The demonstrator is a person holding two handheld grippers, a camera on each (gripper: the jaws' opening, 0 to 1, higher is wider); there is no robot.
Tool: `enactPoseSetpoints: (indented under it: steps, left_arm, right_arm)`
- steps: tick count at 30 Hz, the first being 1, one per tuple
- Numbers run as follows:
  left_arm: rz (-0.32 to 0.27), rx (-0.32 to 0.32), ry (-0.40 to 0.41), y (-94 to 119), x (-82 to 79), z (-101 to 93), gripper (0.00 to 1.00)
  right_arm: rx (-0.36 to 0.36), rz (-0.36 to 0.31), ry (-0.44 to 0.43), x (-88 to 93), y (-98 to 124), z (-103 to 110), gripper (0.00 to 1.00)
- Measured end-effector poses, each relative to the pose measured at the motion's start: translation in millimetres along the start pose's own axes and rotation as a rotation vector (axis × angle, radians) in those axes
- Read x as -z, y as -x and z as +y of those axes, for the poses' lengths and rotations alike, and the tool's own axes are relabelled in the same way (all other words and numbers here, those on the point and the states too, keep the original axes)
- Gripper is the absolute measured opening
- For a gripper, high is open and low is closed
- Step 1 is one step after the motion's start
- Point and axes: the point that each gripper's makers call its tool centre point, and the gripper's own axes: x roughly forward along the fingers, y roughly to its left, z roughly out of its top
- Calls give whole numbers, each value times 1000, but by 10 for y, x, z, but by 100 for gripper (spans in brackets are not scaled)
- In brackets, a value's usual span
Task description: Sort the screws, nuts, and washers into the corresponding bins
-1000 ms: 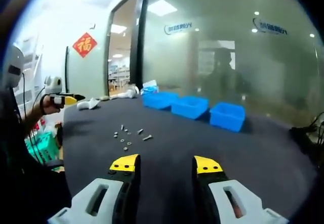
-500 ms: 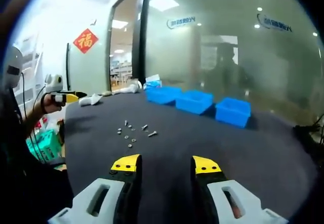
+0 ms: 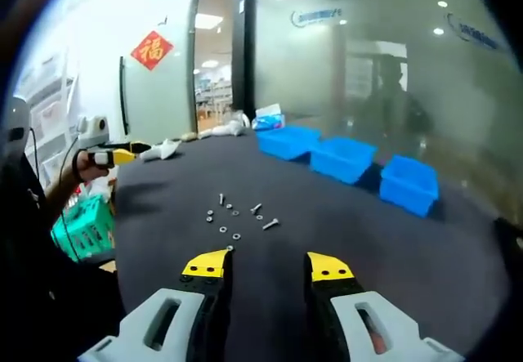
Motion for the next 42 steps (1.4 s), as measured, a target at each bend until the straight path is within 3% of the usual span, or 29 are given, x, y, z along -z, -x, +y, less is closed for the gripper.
enactPoseSetpoints:
  steps: [13, 21, 35, 42]
  left_arm:
    - [-6, 0, 12, 24, 11, 13, 46]
    - [-7, -4, 24, 29, 43, 47, 46]
    - [-7, -3, 50, 13, 113, 69, 46]
    - [-6, -8, 53, 16, 120, 79, 46]
  right_arm:
    - [-94, 200, 57, -54, -522, 159, 30]
    - [-107, 286, 84, -3, -764, 150, 28]
    - [-99, 345, 54, 80, -955, 88, 25]
    - [-83, 339, 27, 74, -1013, 37, 16]
